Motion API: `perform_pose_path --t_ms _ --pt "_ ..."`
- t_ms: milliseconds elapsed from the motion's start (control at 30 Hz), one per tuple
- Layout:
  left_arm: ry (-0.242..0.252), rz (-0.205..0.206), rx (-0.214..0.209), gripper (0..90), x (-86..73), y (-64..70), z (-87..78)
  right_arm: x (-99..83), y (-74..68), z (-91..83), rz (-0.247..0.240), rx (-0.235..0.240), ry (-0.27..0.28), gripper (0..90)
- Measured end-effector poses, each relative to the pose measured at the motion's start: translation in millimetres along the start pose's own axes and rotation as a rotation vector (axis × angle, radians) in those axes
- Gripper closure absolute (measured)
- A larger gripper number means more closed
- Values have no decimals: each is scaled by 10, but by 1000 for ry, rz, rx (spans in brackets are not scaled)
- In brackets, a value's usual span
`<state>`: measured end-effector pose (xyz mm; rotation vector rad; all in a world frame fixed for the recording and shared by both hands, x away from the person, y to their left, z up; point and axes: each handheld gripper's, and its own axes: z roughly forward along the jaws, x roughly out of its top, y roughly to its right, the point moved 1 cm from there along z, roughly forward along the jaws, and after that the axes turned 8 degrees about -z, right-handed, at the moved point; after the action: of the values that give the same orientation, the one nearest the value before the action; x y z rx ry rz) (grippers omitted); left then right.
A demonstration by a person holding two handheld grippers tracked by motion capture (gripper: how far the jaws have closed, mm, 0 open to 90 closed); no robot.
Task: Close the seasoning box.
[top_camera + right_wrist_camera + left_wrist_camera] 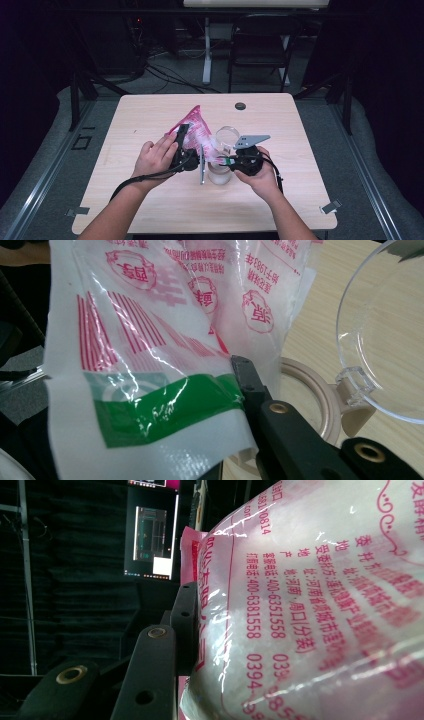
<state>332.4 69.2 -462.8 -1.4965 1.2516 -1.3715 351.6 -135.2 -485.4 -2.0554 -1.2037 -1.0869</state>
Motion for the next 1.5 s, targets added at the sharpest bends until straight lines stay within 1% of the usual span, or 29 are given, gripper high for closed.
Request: perform_pose_path --t_ms 167,200,233,367,800,1500 --pt "8 0 0 660 1 -4 3 -5 2 9 5 6 0 900" --pt "4 -6 -4 660 2 -2 0 -5 2 9 4 6 -2 900" --pt "10 4 4 660 8 -12 0 -5 3 10 4 6 -1 900" --pt "7 -2 1 660 17 -19 -6 -6 1 14 6 7 -1 900" --pt "9 2 5 660 22 -28 -14 -9 -1 25 5 7 -4 900" --pt "18 18 17 661 38 -50 -30 -12 -7 38 8 6 -8 900"
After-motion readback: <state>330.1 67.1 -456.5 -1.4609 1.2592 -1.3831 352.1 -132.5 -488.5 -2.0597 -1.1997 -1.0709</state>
